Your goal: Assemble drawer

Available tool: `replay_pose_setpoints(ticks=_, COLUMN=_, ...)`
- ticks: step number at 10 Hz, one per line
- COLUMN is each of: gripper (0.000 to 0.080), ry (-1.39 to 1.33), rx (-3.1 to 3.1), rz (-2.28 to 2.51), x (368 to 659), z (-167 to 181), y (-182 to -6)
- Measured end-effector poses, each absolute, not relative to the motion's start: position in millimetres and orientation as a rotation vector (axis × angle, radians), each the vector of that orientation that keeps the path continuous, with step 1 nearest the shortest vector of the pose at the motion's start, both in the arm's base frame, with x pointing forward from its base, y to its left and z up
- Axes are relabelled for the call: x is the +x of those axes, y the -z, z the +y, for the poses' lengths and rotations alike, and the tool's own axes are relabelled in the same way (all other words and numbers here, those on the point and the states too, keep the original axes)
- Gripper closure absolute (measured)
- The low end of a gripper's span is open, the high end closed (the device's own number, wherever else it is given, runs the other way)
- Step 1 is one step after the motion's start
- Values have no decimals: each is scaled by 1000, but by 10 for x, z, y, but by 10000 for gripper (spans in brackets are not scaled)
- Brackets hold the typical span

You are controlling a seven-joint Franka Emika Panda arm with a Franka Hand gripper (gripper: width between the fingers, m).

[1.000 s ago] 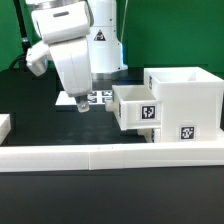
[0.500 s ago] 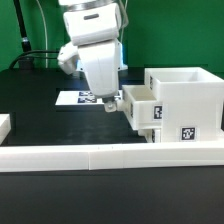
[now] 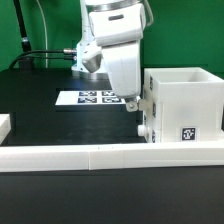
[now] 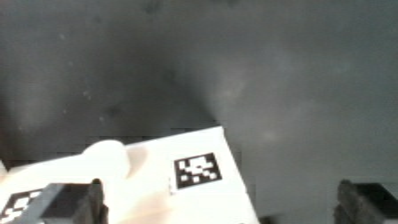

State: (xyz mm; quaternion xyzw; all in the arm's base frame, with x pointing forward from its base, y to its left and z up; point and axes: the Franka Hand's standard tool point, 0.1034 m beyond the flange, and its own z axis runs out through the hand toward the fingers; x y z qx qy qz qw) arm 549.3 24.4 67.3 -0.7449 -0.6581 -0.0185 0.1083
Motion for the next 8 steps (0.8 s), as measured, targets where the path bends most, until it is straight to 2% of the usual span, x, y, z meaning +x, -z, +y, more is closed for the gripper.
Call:
replay_pose_setpoints(ticks=2, gripper=150, ry=51, rx=-2207, rz=-1920, x=5477, z=231, y=-678)
replay_pose_setpoints(ticks=4, gripper=150, ry=33, rx=-2231, rz=-1892, x=5296, z=92, y=-672)
replay_pose_setpoints(ticks=7, gripper=150, ry=37, rx=-2352, rz=-1827, x=4991, z=19, y=-827)
replay_pose_setpoints(ticks=8, gripper=150, ry=33, rx=-2348, rz=-1828, x=4977, z=17, y=-815)
